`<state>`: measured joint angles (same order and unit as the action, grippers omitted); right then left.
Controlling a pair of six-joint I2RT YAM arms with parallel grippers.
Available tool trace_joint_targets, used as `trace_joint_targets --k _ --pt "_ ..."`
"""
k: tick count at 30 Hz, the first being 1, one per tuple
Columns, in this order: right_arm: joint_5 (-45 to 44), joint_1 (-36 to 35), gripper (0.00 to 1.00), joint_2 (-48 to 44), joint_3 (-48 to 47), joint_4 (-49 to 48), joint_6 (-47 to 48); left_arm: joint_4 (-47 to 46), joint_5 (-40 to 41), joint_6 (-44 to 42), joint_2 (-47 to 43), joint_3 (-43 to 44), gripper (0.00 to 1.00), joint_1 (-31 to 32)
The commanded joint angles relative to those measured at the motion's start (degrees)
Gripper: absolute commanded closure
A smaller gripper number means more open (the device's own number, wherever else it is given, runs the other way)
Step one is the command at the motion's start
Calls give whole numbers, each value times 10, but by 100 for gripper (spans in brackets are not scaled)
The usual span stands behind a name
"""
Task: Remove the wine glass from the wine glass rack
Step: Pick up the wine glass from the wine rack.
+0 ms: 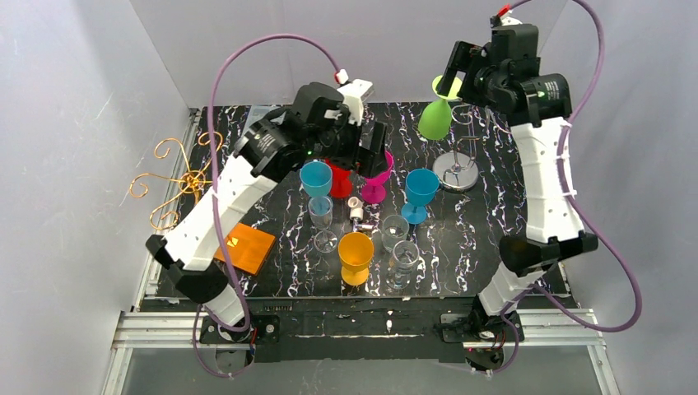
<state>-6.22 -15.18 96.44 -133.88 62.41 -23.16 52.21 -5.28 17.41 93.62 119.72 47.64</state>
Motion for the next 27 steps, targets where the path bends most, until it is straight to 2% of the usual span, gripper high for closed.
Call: trace_joint_targets --k 1,13,27 --pt "-101 -24 2 28 -47 18 22 -14 1 0 -69 -32 2 -10" --pt "-175 -52 2 77 -55 -1 55 -18 -13 -6 -105 -56 2 -30" --pt "-193 -54 2 110 -58 -26 80 -17 -25 -8 -102 -37 2 -37"
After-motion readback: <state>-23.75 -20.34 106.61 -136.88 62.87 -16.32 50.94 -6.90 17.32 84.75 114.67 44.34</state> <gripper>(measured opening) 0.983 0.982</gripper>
